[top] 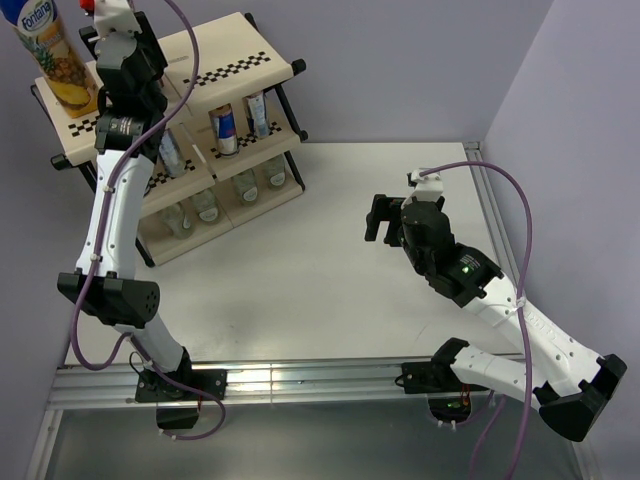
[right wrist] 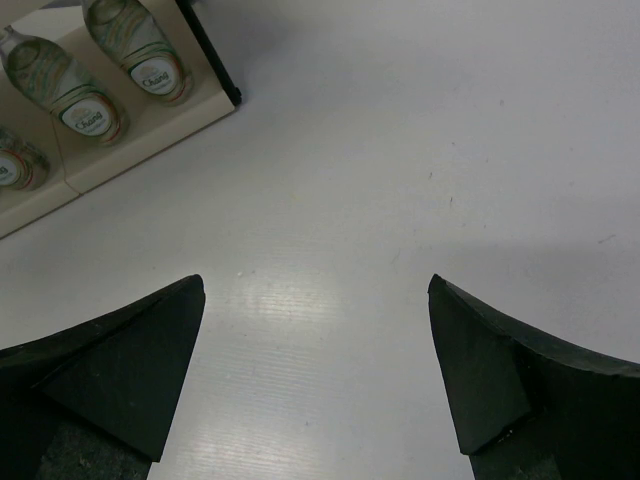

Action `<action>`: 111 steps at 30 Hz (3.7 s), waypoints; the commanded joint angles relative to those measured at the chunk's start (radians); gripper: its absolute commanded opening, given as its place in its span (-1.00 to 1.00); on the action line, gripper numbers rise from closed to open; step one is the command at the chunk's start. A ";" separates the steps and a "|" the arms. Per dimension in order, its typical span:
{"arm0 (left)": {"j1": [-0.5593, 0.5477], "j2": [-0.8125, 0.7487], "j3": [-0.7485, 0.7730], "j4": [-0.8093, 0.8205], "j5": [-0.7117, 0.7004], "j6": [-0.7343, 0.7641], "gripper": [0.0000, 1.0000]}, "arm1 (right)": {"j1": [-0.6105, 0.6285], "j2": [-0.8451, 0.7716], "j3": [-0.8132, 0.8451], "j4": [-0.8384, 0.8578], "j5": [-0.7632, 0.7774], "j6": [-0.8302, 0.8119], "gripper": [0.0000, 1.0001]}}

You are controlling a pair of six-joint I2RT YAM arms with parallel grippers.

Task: Place and organize the beverage onto the shelf
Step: Place the drink on the shelf.

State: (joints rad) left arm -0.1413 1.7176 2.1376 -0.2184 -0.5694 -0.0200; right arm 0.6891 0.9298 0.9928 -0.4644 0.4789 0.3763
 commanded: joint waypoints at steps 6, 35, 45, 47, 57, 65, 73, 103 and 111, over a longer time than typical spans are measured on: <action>0.055 0.051 -0.034 -0.082 -0.043 0.045 0.06 | -0.007 -0.013 -0.006 0.021 0.001 -0.010 1.00; 0.016 0.025 -0.073 -0.062 -0.029 0.045 0.89 | -0.007 -0.016 -0.003 0.023 0.000 -0.013 1.00; 0.003 0.016 -0.073 -0.064 -0.053 0.037 0.99 | -0.007 -0.020 -0.003 0.024 -0.003 -0.016 1.00; -0.003 0.007 -0.074 -0.062 -0.055 0.037 0.99 | -0.007 -0.017 -0.005 0.026 -0.005 -0.016 1.00; -0.030 -0.006 -0.071 -0.067 -0.093 0.032 0.99 | -0.007 -0.020 0.000 0.024 -0.008 -0.017 1.00; -0.030 -0.015 -0.073 -0.062 -0.121 0.028 0.99 | -0.006 -0.020 0.001 0.023 -0.014 -0.019 1.00; -0.030 -0.030 -0.074 -0.076 -0.126 0.028 0.99 | -0.007 -0.019 0.006 0.023 -0.020 -0.022 1.00; -0.066 -0.174 -0.169 -0.148 -0.078 -0.097 0.99 | -0.007 -0.034 0.017 0.006 -0.025 -0.027 1.00; -0.069 -0.283 -0.218 -0.268 -0.047 -0.173 0.99 | -0.005 -0.020 0.036 -0.017 -0.006 -0.028 1.00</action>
State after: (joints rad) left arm -0.2047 1.5169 1.9392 -0.4320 -0.6460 -0.1314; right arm 0.6891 0.9134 0.9928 -0.4759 0.4515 0.3607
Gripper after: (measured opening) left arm 0.995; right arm 0.997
